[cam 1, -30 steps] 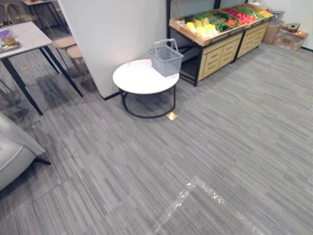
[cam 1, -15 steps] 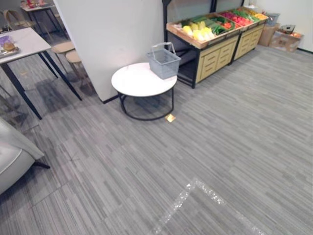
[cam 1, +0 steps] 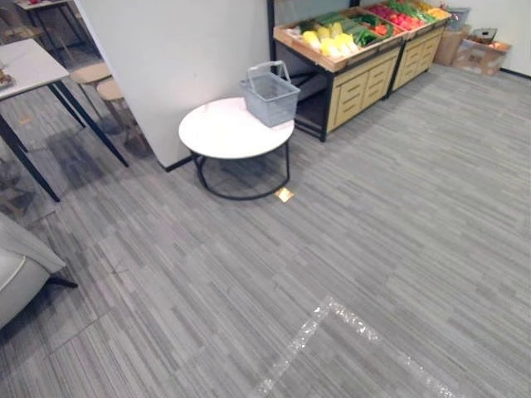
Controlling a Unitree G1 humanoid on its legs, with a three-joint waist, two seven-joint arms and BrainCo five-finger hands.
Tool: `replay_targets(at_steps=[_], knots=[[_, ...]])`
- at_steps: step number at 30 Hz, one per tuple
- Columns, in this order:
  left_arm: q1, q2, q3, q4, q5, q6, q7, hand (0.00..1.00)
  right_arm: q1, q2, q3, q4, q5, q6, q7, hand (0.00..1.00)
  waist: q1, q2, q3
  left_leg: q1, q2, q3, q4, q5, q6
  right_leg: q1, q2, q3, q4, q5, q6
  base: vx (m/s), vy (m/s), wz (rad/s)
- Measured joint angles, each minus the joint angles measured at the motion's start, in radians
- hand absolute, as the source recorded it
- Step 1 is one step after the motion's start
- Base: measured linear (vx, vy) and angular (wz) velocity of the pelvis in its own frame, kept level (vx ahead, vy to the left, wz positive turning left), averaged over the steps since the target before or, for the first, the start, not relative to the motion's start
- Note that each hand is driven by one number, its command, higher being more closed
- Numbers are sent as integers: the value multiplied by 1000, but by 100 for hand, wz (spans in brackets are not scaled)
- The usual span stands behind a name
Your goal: Pick vegetable in the basket
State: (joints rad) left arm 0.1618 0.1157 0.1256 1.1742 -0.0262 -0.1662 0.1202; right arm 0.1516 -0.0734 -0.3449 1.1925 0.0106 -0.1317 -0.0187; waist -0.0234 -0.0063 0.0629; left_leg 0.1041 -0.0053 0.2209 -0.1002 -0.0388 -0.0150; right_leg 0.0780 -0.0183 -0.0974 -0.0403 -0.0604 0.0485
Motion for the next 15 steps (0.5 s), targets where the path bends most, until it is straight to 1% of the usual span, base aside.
replay_targets(at_steps=[4,5,7,8,9,10,11,13,15], knots=[[-1,-1,0,-5,-12,-14,5,0,0,0,-1,0,1,-11,-15,0,-1,1,0,4,0,3,1,0,0,4,0,0,1,0,0,0,0,0],[-1,-2,-1,-5,-22,-23,4,0,0,0,-1,0,2,-12,-17,0,-1,1,1,4,1,2,0,0,0,3,0,0,3,0,0,-47,-18,0],[-1,-2,-1,-6,-56,-30,3,0,0,0,-1,0,3,-12,-17,0,-1,1,1,4,1,3,-1,0,0,0,0,0,7,0,0,-20,-7,0],[-1,-2,-2,-6,-112,-30,-13,0,1,1,-1,0,12,-12,-17,0,-1,2,1,4,1,3,-1,0,0,-1,0,1,8,0,0,0,0,0],[0,-2,-2,-5,-134,-30,-19,0,2,1,0,0,14,-12,-17,0,-1,2,2,4,1,4,-1,0,1,-2,0,1,9,0,0,0,0,0],[1,-2,-3,-5,-159,-30,-24,0,2,0,0,0,22,-12,-16,0,-1,7,6,4,2,6,-1,1,1,-4,0,2,13,0,0,0,0,0],[1,-3,-3,-5,-179,-30,-33,0,2,0,0,-1,29,-12,-16,0,-1,5,8,4,3,8,-1,0,0,-7,0,3,21,-3,-4,-9,-7,-8],[-1,-3,-4,-8,-248,-32,-65,0,-2,3,1,-8,30,-14,-13,0,-1,5,28,2,7,15,2,-4,-6,-49,1,14,110,-40,-18,-26,-23,-15],[-2,0,-1,-12,-275,-32,-82,0,2,10,1,-8,31,-16,0,0,-3,-9,41,-5,8,24,9,-8,-11,-101,-1,23,207,-90,-26,-10,-51,-11]])
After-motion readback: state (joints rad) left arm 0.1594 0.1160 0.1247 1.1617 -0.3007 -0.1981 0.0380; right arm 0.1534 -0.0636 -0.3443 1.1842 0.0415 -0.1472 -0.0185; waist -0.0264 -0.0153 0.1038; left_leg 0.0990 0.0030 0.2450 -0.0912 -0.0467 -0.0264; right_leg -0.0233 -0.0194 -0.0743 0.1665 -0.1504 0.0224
